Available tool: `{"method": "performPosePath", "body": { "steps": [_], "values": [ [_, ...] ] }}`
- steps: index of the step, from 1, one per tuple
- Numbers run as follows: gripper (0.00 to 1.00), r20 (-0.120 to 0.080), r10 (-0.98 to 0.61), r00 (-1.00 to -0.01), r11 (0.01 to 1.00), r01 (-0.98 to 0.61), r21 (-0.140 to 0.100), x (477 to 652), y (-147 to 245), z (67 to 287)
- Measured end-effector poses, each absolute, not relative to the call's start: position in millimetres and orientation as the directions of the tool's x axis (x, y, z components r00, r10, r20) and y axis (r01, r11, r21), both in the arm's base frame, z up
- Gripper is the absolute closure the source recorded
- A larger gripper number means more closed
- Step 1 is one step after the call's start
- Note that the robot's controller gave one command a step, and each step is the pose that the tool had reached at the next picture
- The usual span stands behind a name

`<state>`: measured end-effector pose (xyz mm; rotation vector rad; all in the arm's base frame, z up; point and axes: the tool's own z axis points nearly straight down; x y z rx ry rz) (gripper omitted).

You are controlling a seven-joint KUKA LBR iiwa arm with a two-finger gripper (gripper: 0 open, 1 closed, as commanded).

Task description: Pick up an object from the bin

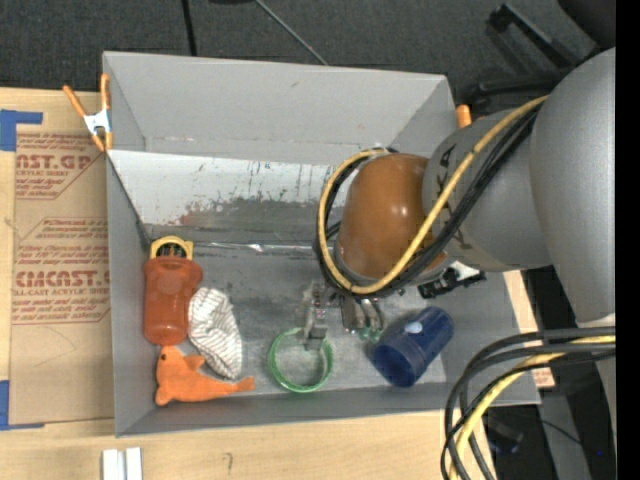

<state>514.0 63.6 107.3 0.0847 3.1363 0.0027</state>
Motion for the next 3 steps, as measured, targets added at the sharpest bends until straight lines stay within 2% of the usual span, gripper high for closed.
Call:
{"method": "performPosePath", "body": {
  "steps": [1,2,3],
  "values": [
    [1.00,0.005,0.042,-0.999,0.999,0.042,-0.001,524.6,55.9,160.1],
    [1.00,-0.009,0.046,-0.999,0.999,0.046,0.002,534.8,64.3,189.3],
    [1.00,0.006,0.044,-0.999,0.999,0.044,0.000,520.9,55.8,206.5]
  ]
}}
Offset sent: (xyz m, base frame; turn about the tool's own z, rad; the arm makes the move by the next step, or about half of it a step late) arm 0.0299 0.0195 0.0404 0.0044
